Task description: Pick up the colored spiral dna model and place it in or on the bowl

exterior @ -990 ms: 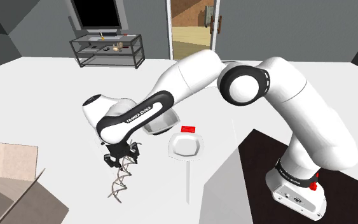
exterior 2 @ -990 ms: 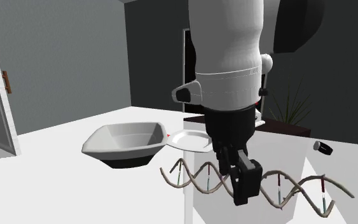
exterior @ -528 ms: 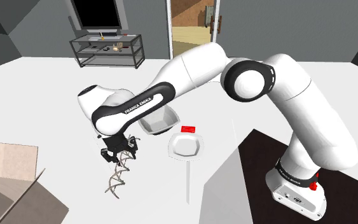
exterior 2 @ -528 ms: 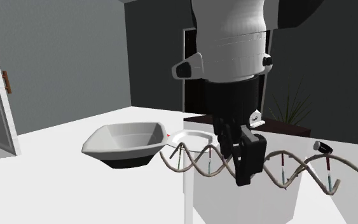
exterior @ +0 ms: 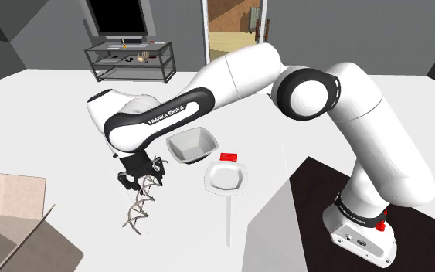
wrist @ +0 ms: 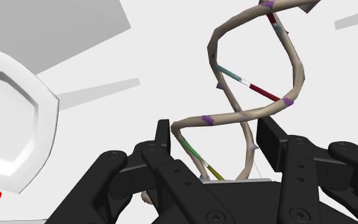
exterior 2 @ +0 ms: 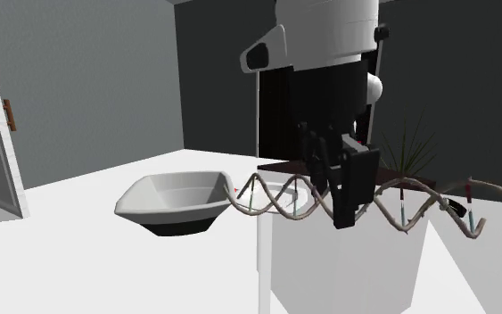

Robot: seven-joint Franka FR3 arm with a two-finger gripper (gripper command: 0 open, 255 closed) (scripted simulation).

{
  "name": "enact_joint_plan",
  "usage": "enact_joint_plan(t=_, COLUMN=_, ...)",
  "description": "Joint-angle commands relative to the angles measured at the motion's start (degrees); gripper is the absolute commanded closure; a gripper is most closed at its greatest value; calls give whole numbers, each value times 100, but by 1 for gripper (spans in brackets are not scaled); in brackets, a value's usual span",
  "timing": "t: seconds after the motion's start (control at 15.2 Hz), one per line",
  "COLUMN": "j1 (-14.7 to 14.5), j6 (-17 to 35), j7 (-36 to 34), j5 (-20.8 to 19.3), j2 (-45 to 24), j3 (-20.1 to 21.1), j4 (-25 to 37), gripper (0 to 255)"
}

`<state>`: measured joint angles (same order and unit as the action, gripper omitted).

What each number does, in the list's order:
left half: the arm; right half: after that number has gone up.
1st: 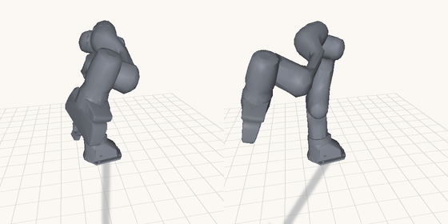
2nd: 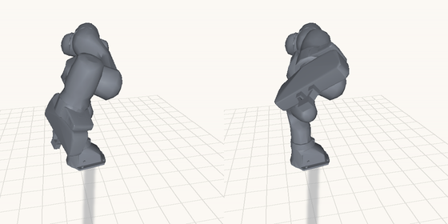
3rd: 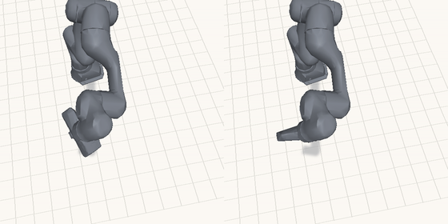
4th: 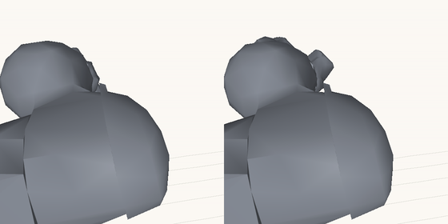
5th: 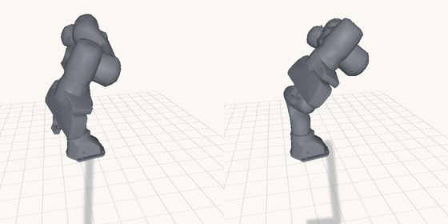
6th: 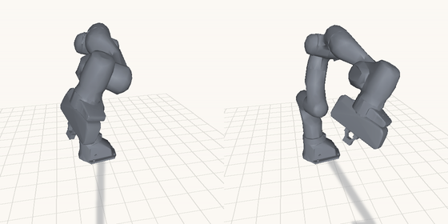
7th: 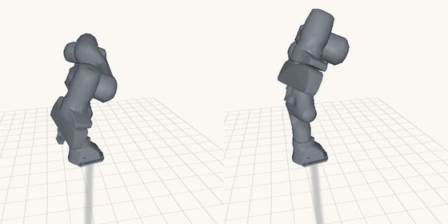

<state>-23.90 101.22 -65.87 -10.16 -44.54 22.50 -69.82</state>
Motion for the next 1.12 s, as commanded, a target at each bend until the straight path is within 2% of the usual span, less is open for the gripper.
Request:
enact_joint_plan(t=0.0, j1=-6, j6=-124, j7=0, j5=15, j2=45, j3=12, j4=81, gripper=255)
enact_joint_plan(t=0.46, j1=-31, j6=-543, j7=4, j5=54, j2=164, j3=41, j4=393, gripper=255)
enact_joint_plan(t=1.06, j1=909, j6=-328, j7=944, j5=103, j2=623, j3=-119, j4=-324, gripper=255)
